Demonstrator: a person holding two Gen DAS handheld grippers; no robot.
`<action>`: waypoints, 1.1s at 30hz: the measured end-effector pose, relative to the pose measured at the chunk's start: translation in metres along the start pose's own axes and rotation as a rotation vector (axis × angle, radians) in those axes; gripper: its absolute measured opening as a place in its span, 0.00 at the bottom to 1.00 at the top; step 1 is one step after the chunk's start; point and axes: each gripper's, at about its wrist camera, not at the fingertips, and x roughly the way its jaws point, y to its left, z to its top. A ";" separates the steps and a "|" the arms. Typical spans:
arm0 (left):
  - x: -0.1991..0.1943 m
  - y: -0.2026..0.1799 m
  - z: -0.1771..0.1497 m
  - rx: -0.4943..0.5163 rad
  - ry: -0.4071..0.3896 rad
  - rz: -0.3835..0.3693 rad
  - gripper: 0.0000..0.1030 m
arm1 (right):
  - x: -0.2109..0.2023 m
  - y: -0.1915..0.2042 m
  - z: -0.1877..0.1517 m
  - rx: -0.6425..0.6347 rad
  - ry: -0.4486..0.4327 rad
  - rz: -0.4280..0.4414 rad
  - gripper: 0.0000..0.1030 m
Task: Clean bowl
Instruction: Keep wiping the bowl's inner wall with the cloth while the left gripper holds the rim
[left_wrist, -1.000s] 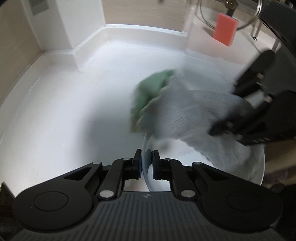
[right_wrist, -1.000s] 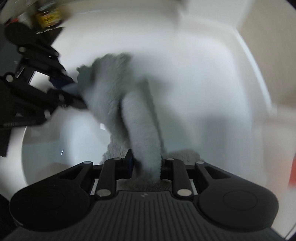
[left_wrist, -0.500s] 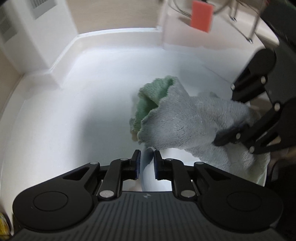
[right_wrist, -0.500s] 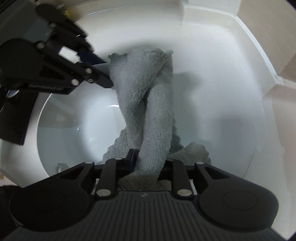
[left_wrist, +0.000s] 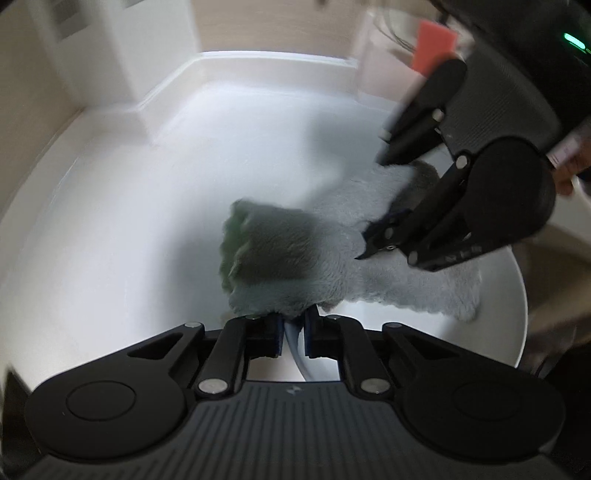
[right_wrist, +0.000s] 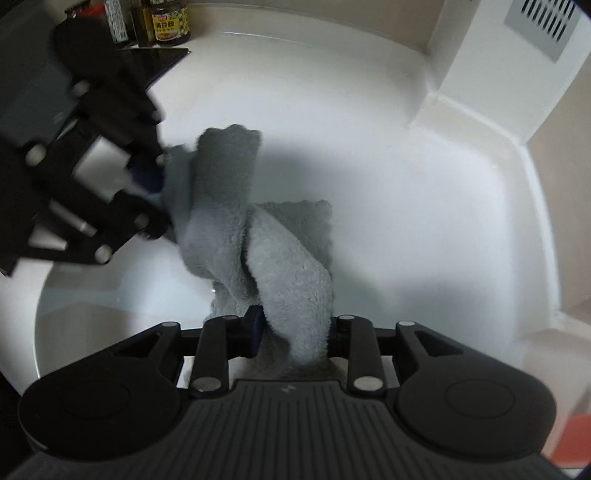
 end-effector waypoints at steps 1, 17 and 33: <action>-0.002 0.003 -0.005 -0.040 -0.012 0.010 0.09 | 0.000 -0.008 -0.004 0.067 0.021 0.021 0.20; 0.018 0.013 0.030 0.127 0.034 -0.068 0.15 | -0.006 -0.004 -0.041 0.038 0.039 0.080 0.18; 0.015 0.000 0.008 0.023 0.008 0.035 0.12 | 0.008 -0.005 0.013 -0.047 -0.042 -0.002 0.21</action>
